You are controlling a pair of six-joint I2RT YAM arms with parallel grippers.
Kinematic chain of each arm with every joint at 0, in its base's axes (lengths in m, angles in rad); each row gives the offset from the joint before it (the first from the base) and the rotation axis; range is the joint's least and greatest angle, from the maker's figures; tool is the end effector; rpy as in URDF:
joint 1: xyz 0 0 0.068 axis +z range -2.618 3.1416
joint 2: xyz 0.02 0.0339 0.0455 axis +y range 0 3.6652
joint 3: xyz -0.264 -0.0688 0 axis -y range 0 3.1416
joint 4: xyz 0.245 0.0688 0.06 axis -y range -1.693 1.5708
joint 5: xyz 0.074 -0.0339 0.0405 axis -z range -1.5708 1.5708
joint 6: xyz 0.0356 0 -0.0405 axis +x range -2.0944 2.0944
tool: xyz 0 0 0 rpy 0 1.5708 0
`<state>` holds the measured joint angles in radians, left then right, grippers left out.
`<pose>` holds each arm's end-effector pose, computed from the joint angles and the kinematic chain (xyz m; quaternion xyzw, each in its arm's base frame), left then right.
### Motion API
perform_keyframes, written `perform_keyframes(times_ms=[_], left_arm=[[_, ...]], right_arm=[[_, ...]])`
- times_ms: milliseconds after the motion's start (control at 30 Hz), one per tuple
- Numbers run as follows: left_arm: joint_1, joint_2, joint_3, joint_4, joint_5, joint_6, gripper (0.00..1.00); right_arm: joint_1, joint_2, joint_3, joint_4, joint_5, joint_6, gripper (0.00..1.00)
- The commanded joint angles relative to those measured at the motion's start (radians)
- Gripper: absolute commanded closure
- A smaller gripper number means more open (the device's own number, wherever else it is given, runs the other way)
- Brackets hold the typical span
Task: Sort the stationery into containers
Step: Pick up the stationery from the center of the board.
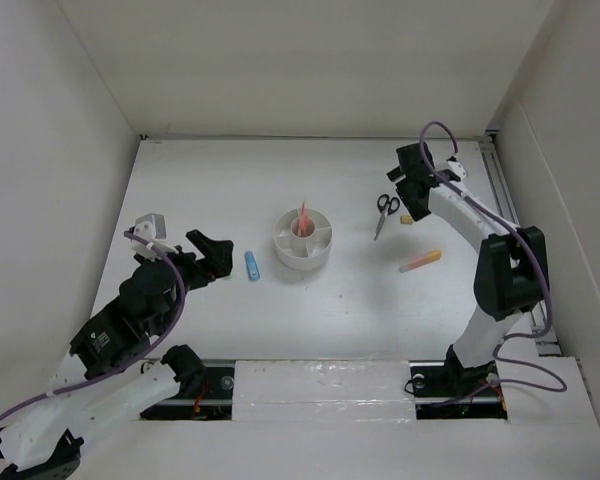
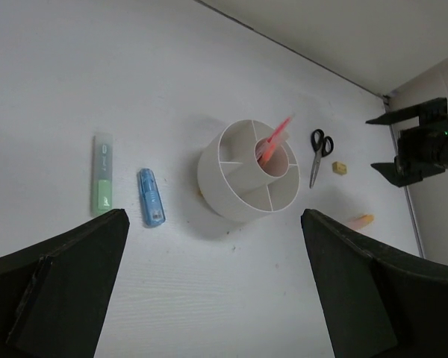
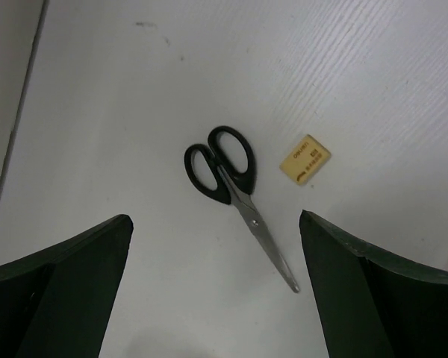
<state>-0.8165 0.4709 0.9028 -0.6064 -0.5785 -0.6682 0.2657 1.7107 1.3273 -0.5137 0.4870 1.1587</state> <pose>0.0719 -0.0481 0.3723 -0.1285 0.7458 -0.2555 0.6017 0.3636 0.0817 0.2565 0.4674 0.7918 0.0374 0.3915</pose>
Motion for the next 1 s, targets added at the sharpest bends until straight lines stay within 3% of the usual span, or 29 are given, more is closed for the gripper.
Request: perform_keyframes(times_ms=[0, 167, 433, 967], left_arm=[[-0.001, 0.012, -0.007, 0.056, 0.038, 0.041, 0.0], [-0.001, -0.021, -0.016, 0.066, 0.039, 0.041, 0.0], [-0.001, -0.003, -0.016, 0.066, 0.057, 0.05, 0.0], [-0.001, -0.061, -0.025, 0.085, 0.066, 0.059, 0.0]], right_arm=[[-0.028, 0.085, 0.111, -0.155, 0.068, 0.234, 0.0], [-0.066, 0.152, 0.13, -0.192, -0.011, 0.312, 0.0], [-0.057, 0.129, 0.039, -0.132, 0.018, 0.361, 0.06], [-0.075, 0.223, 0.047, -0.143, -0.03, 0.406, 0.32]])
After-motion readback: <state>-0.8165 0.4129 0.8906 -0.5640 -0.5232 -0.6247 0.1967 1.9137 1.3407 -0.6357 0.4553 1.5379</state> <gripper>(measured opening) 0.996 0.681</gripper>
